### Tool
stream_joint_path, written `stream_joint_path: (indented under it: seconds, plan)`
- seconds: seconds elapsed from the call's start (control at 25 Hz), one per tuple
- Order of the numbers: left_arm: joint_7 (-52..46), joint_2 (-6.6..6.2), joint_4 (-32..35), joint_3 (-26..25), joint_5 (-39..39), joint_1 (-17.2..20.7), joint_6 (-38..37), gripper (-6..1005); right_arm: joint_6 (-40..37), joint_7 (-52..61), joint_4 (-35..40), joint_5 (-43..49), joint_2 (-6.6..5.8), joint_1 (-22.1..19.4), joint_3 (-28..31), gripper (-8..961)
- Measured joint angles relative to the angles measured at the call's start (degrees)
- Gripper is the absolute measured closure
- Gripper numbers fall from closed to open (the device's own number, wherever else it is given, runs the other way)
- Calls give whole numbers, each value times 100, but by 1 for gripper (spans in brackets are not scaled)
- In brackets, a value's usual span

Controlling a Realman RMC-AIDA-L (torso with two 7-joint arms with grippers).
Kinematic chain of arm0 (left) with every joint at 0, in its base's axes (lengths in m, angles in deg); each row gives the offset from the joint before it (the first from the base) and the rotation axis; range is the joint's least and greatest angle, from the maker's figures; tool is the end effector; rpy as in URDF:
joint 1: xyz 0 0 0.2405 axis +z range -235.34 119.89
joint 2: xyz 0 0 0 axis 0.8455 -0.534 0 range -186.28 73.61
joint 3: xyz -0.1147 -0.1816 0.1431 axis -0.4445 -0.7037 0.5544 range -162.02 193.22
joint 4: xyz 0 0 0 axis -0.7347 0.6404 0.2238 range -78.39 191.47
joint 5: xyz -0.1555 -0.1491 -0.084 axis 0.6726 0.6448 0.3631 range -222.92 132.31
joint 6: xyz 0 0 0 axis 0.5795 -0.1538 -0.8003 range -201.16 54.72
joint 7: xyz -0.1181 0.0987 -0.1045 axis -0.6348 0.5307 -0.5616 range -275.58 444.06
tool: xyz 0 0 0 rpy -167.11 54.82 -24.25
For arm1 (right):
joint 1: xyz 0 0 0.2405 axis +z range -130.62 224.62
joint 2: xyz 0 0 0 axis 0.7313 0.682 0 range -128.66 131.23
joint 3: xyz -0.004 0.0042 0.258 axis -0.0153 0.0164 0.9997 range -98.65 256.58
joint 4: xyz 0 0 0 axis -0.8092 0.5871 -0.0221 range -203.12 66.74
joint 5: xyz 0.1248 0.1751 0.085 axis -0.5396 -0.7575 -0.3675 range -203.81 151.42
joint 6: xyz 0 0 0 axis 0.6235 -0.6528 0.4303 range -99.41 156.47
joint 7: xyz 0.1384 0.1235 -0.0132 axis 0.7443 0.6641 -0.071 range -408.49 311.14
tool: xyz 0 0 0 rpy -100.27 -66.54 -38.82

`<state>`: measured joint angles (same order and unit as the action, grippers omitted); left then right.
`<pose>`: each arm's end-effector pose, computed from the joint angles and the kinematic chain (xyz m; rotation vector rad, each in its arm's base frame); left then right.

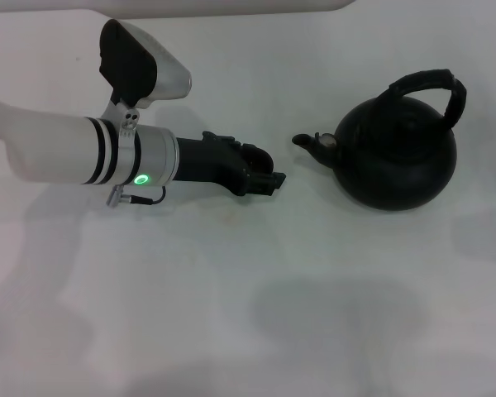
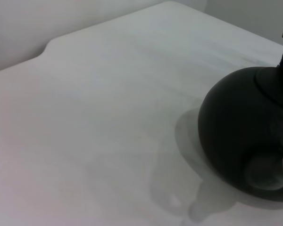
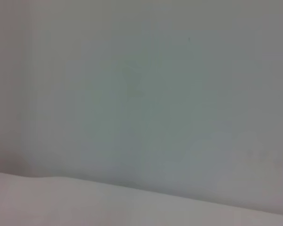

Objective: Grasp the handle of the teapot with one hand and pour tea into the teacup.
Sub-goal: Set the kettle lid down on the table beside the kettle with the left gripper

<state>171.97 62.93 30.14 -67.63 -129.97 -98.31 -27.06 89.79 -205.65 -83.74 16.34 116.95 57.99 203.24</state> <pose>-0.2238 0.3950 -0.1740 -2.7555 -0.7261 -0.2170 0.4391 0.3183 0.0292 -1.6768 0.5872 0.4207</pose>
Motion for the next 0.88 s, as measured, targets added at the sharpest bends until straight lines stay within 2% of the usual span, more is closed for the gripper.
stream_joint_path:
  seconds: [0.36,0.56,0.88]
  plan:
    - [-17,0,24,-2,0,7,-16,270,-18,0,0,1,0,0,0,562]
    - [-19,0,48,-5,-5,7,-19,139,-17,0,0,6,-1,0,0,562]
    - [-2,-13,-400,-10,-43,264,1,138,-14,0,0,12,-5,0,0,562]
